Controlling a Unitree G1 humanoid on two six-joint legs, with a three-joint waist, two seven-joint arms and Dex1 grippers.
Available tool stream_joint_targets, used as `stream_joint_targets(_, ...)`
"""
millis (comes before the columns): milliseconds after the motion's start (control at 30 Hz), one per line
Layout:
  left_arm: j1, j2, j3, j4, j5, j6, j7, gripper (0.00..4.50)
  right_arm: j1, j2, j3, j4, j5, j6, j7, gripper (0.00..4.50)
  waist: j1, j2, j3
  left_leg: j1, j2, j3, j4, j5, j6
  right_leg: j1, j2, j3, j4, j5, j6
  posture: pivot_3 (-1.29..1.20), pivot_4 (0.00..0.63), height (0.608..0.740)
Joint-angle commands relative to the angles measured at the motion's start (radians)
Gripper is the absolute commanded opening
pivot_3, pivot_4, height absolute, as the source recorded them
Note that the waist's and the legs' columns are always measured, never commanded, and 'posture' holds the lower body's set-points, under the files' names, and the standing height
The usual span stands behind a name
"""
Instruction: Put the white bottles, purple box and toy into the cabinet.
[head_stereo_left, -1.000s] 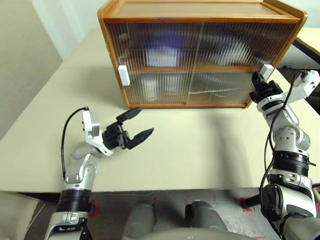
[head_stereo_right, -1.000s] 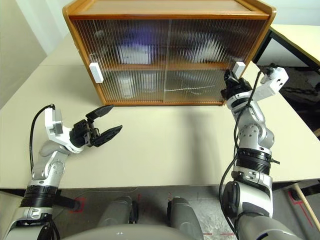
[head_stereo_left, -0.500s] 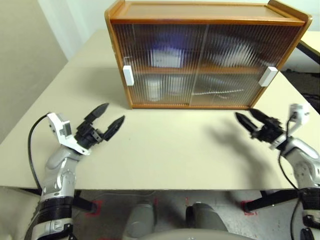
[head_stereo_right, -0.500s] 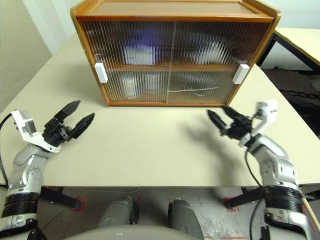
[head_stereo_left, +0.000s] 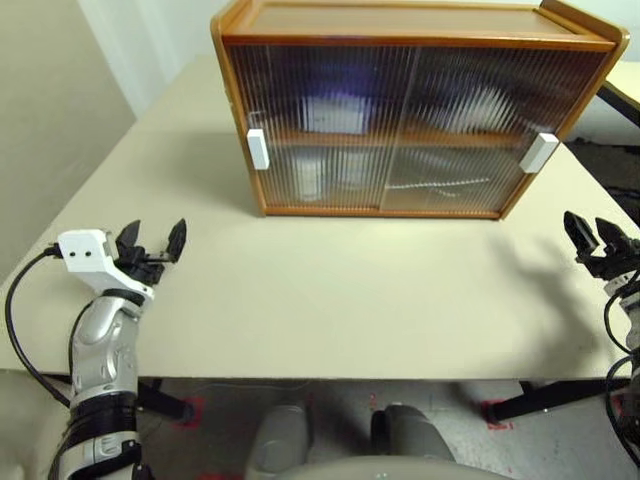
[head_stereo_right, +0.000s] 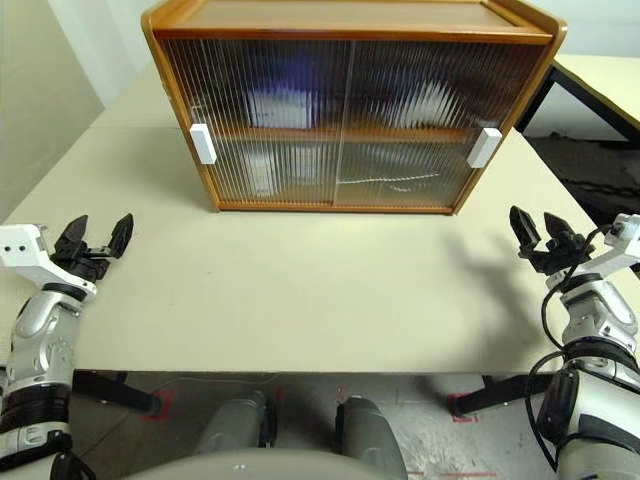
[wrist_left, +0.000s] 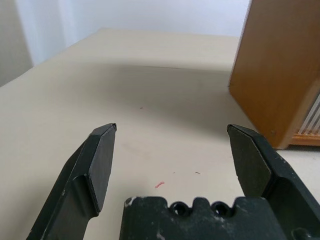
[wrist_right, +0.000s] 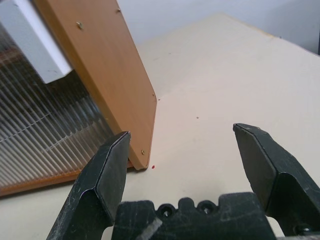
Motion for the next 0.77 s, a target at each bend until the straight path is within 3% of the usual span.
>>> stream_joint_targets(33,-0.021,-0.011,-0.021,0.034,0.013,0.004,0.000,4.50,-0.024,0.015,0.009,0.063,-0.046,-0.060,-0.019,4.45,0.000,0.000,0.000,0.000,0.000,0.000,0.000,0.000,0.000,0.000,0.000,0.000,0.000,0.000,0.000,0.18,0.000,0.740)
stream_joint_targets(567,-0.015,-0.044,-0.051,-0.010,0.004,0.029,0.001,4.50,0.022,0.013,-0.089,0.102,-0.009,-0.106,0.220,4.45,0.002,-0.002,-0.002,0.000,0.000,0.000,0.000,0.000,0.000,0.000,0.000,0.000,0.000,0.001,-0.001,0.21,0.000,0.740)
stream_joint_targets(767,-0.040,-0.052,-0.053,0.010,0.011,0.017,-0.004,4.50,0.016,0.034,-0.097,0.097,-0.014,-0.108,0.215,4.45,0.003,-0.003,-0.002,0.000,0.000,0.000,0.000,0.000,0.000,0.000,0.000,0.000,0.000,0.002,-0.001,0.20,0.000,0.740)
